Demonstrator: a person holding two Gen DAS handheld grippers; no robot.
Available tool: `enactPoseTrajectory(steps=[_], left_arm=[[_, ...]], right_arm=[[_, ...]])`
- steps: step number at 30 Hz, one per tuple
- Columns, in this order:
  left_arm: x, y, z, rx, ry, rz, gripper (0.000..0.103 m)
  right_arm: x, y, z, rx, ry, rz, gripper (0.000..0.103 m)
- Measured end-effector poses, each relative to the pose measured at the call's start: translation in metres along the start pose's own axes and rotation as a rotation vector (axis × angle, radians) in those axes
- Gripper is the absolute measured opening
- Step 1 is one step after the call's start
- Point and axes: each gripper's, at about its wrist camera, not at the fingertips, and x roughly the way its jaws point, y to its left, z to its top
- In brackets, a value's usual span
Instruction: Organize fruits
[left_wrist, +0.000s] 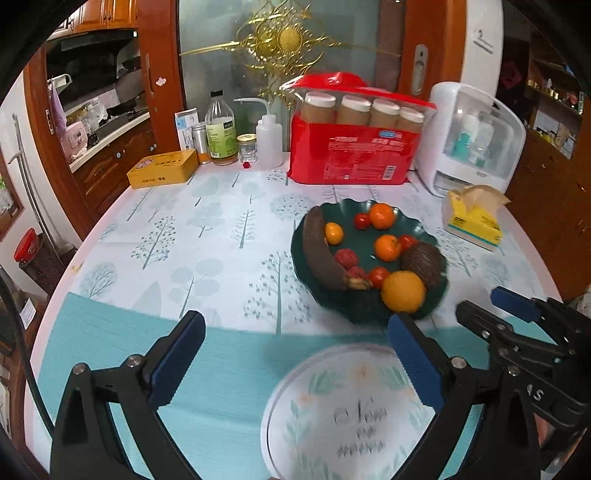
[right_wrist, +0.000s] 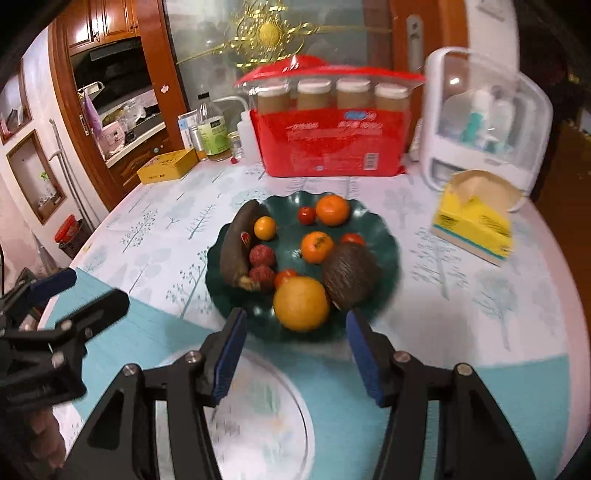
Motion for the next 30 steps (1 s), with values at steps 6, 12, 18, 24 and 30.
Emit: enactPoseTrajectory(steps=[6, 12, 18, 24, 30], left_arm=[[-0.061, -0.009, -0.04, -0.018, -0.001, -0.006, 0.102], [-0.098, -0.021, -0.075, -0.013, 0.013, 0.021, 0.102], [-0.108, -0.032, -0.095, -0.008, 0.044, 0.029, 0.102], [-0.108, -0.031, -0.096, -0.015, 0.054, 0.039, 0.102], [-0.114, -0.034, -0.094, 0.001, 0.021, 0.059, 0.102]], right_arm=[[-0.081, 0.004, -0.048, 0.027, -0.049, -0.069, 0.061], [-0.144, 0.004, -0.083, 0.092, -0.14, -0.146, 0.076], [-0.163, 0.005, -0.099, 0.101, -0.139, -0.157, 0.076], [-0.158, 0.009, -0.111, 0.084, -0.093, -0.162, 0.076], [-0.154, 0.005, -0.114, 0.106, -0.071, -0.142, 0.076]])
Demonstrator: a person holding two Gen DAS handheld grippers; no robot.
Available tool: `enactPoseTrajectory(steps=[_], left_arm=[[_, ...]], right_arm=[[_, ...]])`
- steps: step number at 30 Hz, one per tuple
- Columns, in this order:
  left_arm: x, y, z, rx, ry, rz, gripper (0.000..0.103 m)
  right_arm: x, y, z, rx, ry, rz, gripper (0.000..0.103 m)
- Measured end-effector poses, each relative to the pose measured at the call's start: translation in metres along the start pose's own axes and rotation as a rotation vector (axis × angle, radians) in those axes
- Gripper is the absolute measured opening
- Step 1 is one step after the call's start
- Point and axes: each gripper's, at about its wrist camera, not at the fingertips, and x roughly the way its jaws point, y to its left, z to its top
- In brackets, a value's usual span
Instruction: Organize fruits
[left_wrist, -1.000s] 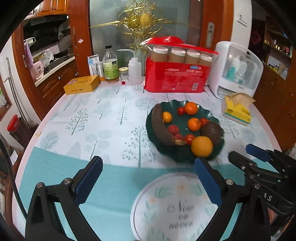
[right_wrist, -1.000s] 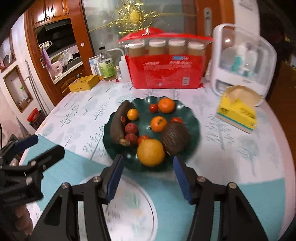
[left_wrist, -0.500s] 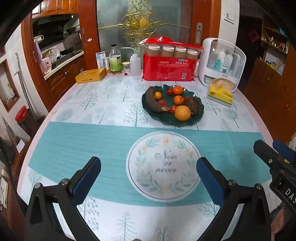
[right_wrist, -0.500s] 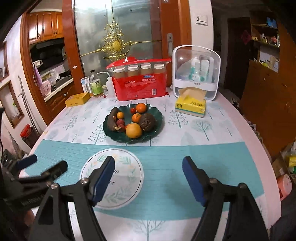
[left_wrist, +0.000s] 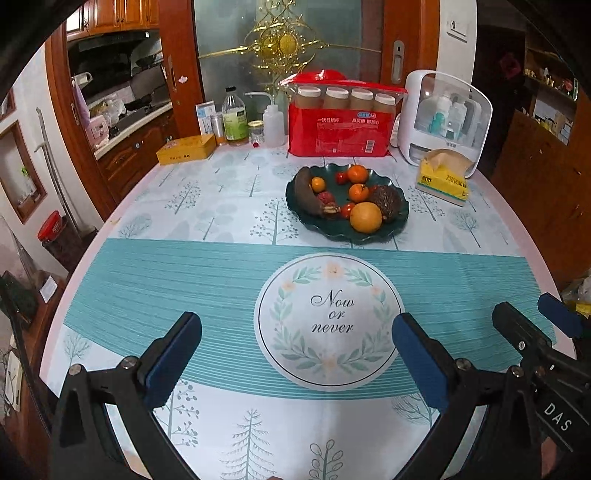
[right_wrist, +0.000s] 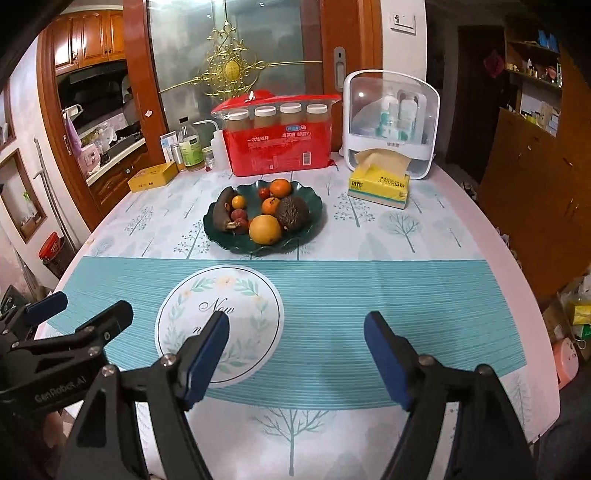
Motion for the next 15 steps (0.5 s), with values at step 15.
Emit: enactPoseTrajectory(steps=[15], left_arm=[[-0.0078, 0.0033, 0.0022, 0.004, -0.04, 0.01, 0.102]], right_arm=[[-0.0025, 0.0066, 0.002, -0.021, -0.022, 0.015, 0.076]])
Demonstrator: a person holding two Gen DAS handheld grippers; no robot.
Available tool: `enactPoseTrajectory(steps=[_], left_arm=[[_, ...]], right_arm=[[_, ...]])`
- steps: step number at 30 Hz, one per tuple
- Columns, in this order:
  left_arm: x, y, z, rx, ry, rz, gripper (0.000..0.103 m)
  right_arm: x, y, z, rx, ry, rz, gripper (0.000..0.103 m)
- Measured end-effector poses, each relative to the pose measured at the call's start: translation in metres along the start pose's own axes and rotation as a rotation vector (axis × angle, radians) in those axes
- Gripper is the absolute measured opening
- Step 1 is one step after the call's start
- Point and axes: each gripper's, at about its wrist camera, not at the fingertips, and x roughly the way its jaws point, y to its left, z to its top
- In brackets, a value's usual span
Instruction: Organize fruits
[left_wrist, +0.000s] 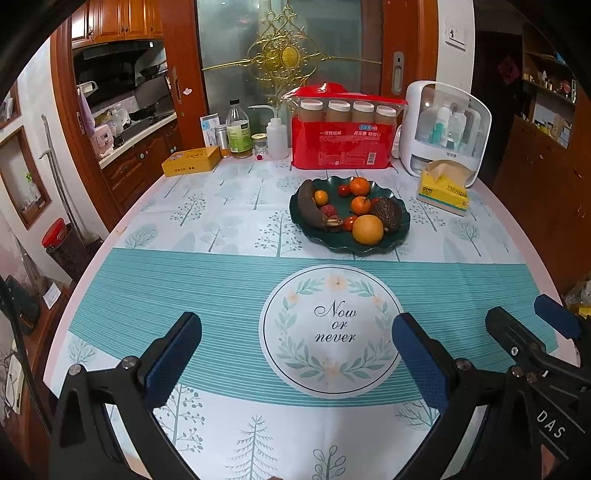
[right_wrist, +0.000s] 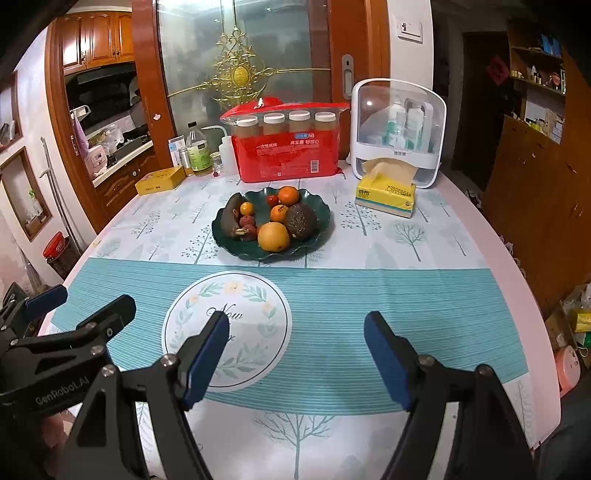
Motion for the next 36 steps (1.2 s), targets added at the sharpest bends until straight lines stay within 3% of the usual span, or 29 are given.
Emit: enactPoseTrajectory(steps=[36], left_arm=[[0.0019, 0.0037, -0.004, -0.009, 0.015, 0.005, 0.102]], right_arm=[[0.0044, 0.0048, -0.0017, 0.009, 0.008, 0.025, 0.076]])
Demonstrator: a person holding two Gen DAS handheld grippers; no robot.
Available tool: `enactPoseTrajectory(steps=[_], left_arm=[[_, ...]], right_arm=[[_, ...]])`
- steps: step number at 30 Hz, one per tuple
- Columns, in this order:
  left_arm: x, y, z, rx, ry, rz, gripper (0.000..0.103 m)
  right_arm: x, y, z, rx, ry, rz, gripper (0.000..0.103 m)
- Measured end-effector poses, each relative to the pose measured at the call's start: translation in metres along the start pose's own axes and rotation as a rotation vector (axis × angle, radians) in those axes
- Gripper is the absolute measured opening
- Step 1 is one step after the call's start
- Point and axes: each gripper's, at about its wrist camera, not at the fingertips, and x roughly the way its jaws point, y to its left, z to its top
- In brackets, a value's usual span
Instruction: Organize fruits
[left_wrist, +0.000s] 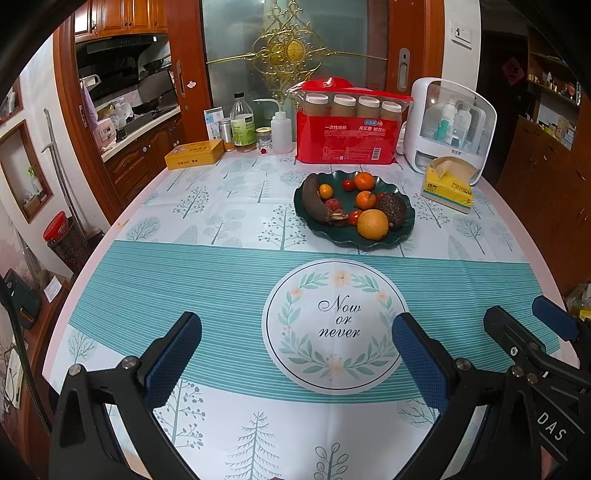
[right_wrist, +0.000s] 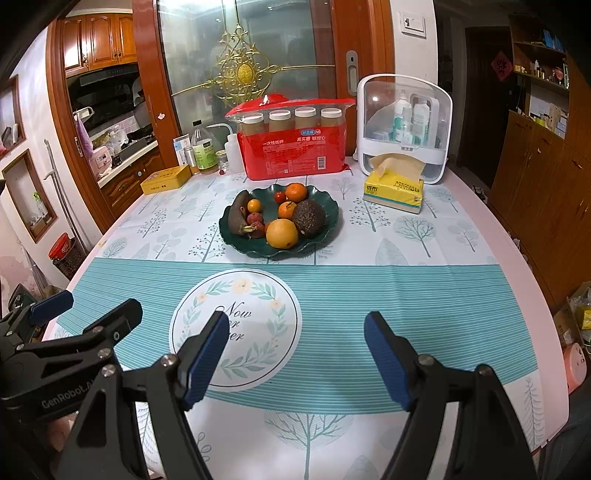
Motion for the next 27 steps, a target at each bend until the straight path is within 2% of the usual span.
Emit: enactPoseTrajectory(steps=[27], left_arm=[[0.0024, 0.0005, -0.0038, -0.002, 0.008, 0.004, 0.102]], right_arm=[[0.0002, -0.0002, 0.0002, 0.002, 0.003, 0.002, 0.076]])
